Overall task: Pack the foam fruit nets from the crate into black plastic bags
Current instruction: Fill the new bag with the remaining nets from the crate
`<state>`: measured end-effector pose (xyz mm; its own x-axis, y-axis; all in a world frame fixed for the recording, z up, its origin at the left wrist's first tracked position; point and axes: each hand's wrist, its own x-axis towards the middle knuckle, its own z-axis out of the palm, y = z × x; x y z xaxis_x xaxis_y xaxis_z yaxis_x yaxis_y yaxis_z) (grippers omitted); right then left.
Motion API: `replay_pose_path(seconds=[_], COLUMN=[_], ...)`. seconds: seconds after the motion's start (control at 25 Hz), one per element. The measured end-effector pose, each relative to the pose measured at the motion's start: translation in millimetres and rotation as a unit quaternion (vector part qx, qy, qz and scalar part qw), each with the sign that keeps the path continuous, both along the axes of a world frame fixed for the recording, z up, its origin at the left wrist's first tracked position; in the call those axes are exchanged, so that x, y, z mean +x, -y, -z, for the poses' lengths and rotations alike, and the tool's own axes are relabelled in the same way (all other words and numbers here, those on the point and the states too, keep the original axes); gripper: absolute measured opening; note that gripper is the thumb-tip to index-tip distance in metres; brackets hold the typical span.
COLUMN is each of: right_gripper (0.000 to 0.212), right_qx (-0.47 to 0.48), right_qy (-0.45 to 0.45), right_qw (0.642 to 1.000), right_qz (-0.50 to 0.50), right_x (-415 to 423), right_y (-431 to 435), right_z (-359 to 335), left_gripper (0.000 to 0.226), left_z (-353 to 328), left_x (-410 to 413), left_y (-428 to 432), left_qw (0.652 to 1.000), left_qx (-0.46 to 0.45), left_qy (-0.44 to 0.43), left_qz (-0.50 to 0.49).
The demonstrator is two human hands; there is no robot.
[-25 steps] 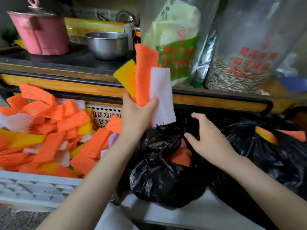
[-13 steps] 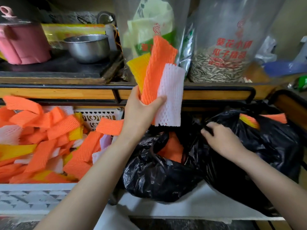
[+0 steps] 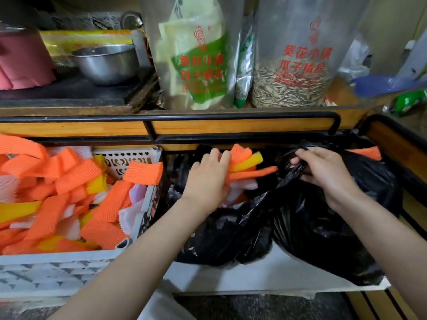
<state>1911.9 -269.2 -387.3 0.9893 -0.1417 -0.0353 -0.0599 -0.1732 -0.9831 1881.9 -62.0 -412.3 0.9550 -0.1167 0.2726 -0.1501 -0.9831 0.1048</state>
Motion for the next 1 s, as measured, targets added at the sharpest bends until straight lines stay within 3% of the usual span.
replay_pose_path(seconds=[0.04,0.12,0.2,0.28,0.36,0.48,0.52,0.64,0.76,0.88,1.0], right_gripper=[0.030,0.029,0.027,0.027,0.027,0.017,0.013,0.035,0.044,0.043,0.037], right_qx=[0.000,-0.013,-0.020,-0.027,-0.047,-0.090,-0.120,-0.275,-0.418,-0.418,-0.395], right_qy=[-0.001,0.004,0.007,0.011,0.024,0.045,0.057,0.107,0.234,0.337,0.360], right_qw=[1.000,1.000,1.000,1.000,0.998,0.995,0.991,0.955,0.878,0.840,0.818], right_qz=[0.001,0.005,0.005,0.006,0.017,0.025,0.020,0.007,-0.004,-0.080,-0.214], right_x=[0,0,1,4,10,18,19,9,-12,-33,-42], right_y=[-1,-3,-8,-13,-15,-17,-18,-29,-57,-102,-158], right_z=[0,1,0,0,3,8,10,7,2,-2,-2], left_gripper=[0.057,0.064,0.067,0.053,0.046,0.046,0.043,0.030,0.024,0.029,0.037], left_z=[1,5,7,9,8,10,11,7,4,3,11], left_x=[3,5,3,-5,-16,-25,-27,-36,-47,-63,-76], left_y=[-4,-7,0,9,10,-8,-16,-30,-43,-74,-128], left_qw=[0.998,0.998,0.981,0.929,0.917,0.965,0.973,0.982,0.988,0.991,0.998], left_qx=[0.053,0.043,-0.104,-0.259,-0.259,-0.034,0.002,-0.040,-0.038,-0.006,0.008], left_qy=[-0.006,-0.055,-0.152,-0.235,-0.262,-0.192,-0.159,-0.094,-0.012,0.034,0.029], left_qz=[-0.012,0.007,0.067,0.122,0.153,0.175,0.169,0.158,0.152,0.131,0.063])
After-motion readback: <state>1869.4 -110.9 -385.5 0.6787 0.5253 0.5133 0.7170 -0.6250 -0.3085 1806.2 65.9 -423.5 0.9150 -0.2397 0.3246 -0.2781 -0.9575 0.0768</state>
